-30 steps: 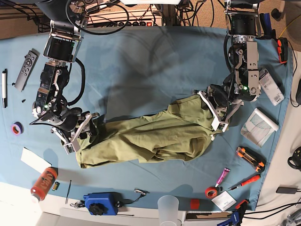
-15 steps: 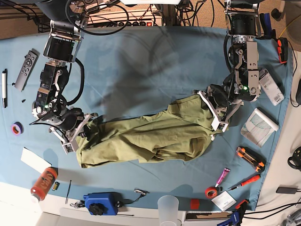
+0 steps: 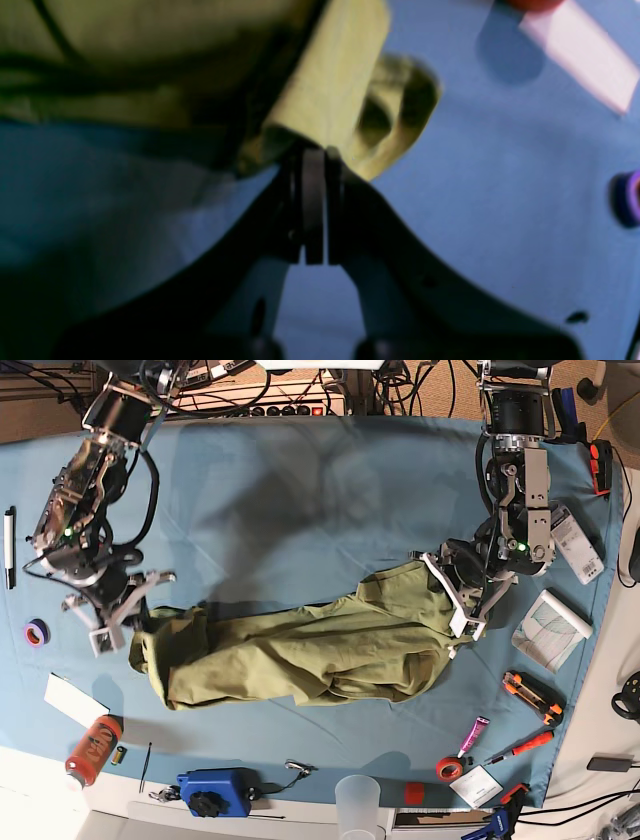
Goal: Layout the t-shirt on the table in an organized manner, then fold the t-shirt properly
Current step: 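Grasp the shirt hem with the right gripper beside the left gripper, then lift the shirt high with both grippers, stretching it between them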
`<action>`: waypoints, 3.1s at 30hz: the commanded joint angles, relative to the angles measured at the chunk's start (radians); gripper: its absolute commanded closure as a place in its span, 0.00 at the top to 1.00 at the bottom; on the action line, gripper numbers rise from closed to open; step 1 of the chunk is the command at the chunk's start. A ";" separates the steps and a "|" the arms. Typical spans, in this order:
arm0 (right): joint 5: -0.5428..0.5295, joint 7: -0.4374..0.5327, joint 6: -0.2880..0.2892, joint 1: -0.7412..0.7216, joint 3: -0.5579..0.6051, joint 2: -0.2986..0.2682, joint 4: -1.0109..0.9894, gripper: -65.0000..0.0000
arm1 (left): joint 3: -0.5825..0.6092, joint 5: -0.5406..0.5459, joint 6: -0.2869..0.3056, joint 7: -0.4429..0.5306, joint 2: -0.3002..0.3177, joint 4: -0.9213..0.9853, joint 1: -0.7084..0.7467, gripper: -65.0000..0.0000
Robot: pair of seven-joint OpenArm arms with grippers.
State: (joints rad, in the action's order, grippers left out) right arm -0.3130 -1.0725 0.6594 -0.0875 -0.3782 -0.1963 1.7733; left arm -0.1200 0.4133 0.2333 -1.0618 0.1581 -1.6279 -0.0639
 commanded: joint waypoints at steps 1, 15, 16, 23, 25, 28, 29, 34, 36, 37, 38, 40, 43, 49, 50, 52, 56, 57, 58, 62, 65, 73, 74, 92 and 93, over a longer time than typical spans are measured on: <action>-0.008 0.034 0.001 -0.009 -0.012 -0.015 0.018 0.00 | -0.003 0.014 0.004 0.014 0.003 -0.020 -0.019 0.00; -0.012 0.010 0.032 0.010 -0.014 -0.014 0.018 0.43 | -0.003 0.014 0.029 0.014 0.003 -0.020 -0.019 0.00; -0.011 0.025 0.032 0.010 -0.014 -0.014 0.018 0.43 | -0.003 0.014 0.047 0.015 0.003 -0.020 -0.019 0.00; 0.090 0.169 0.012 -0.005 -0.014 -0.014 0.018 0.43 | -0.003 0.014 0.056 0.014 0.003 -0.020 -0.019 0.00; 0.094 0.168 0.012 -0.027 -0.014 -0.014 0.018 0.43 | -0.003 0.014 0.056 0.014 0.003 -0.020 -0.019 0.00; 0.094 0.169 0.012 -0.064 -0.009 -0.015 0.016 0.43 | -0.003 0.014 0.056 0.014 0.003 -0.020 -0.019 0.00; 0.093 0.169 0.012 -0.076 -0.001 -0.017 0.008 0.43 | -0.003 0.014 0.056 0.014 0.003 -0.020 -0.019 0.00; 0.125 0.166 -0.003 -0.137 0.084 -0.017 -0.123 0.43 | -0.003 0.014 0.056 0.014 0.003 -0.020 -0.019 0.00; 0.175 0.172 -0.037 -0.163 0.118 -0.017 -0.196 0.43 | -0.003 0.014 0.056 0.013 0.003 -0.020 -0.019 0.00; 0.194 0.183 -0.056 -0.174 0.132 -0.017 -0.229 0.43 | -0.003 0.014 0.056 0.011 0.003 -0.020 -0.018 0.00; 0.204 0.192 -0.065 -0.183 0.142 -0.017 -0.257 0.43 | -0.003 0.014 0.056 0.006 0.003 -0.020 -0.018 0.00; 0.206 0.187 -0.066 -0.198 0.159 -0.017 -0.296 0.43 | -0.003 0.014 0.056 0.006 0.003 -0.020 -0.017 0.00; 0.206 0.159 -0.100 -0.201 0.162 -0.018 -0.303 0.29 | -0.003 0.014 0.056 0.007 0.003 -0.020 -0.016 0.00; 0.261 0.117 -0.179 -0.213 0.161 -0.054 -0.278 0.00 | -0.003 0.016 0.049 -0.004 0.006 -0.028 -0.017 0.00; 0.261 0.116 -0.180 -0.214 0.161 -0.068 -0.258 0.00 | -0.003 0.023 0.043 -0.016 0.008 -0.037 -0.017 0.00; 0.251 0.115 -0.179 -0.214 0.161 -0.099 -0.204 0.00 | -0.003 0.057 0.035 -0.043 0.022 -0.068 -0.017 0.00; 0.150 0.071 -0.182 -0.214 0.160 -0.163 -0.077 0.00 | -0.019 0.090 0.027 -0.092 0.039 -0.168 -0.016 0.00; 0.129 0.055 -0.182 -0.213 0.160 -0.174 -0.047 0.00 | -0.031 0.089 0.027 -0.098 0.039 -0.195 -0.013 0.00; 0.117 0.041 -0.182 -0.212 0.158 -0.184 -0.019 0.00 | -0.046 0.090 0.027 -0.098 0.039 -0.222 -0.005 0.00; 0.085 0.029 -0.182 -0.204 0.095 -0.185 0.054 0.00 | -0.127 0.106 0.027 -0.090 0.039 -0.331 0.062 0.00; 0.004 0.038 -0.181 -0.201 0.010 -0.186 0.071 0.00 | -0.212 0.173 0.058 -0.079 0.040 -0.413 0.137 0.00; -0.250 0.013 -0.070 -0.171 -0.209 -0.186 0.071 0.00 | -0.423 0.364 0.161 -0.071 0.045 -0.622 0.298 0.00; -0.266 0.010 -0.064 -0.167 -0.228 -0.186 0.071 0.00 | -0.443 0.374 0.161 -0.070 0.044 -0.640 0.309 0.00; -0.290 0.079 -0.050 -0.225 -0.356 -0.256 0.071 0.00 | -0.735 0.423 0.159 -0.066 0.045 -0.728 0.369 0.00; -0.290 0.079 -0.050 -0.237 -0.356 -0.256 0.071 0.00 | -0.753 0.442 0.170 -0.057 0.045 -0.728 0.369 0.00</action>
State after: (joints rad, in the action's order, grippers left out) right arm -0.6003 -1.0309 0.6212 -0.3019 -0.7284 -0.4267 1.8282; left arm -0.8669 0.8486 0.4049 -1.1484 0.1917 -2.3413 0.3061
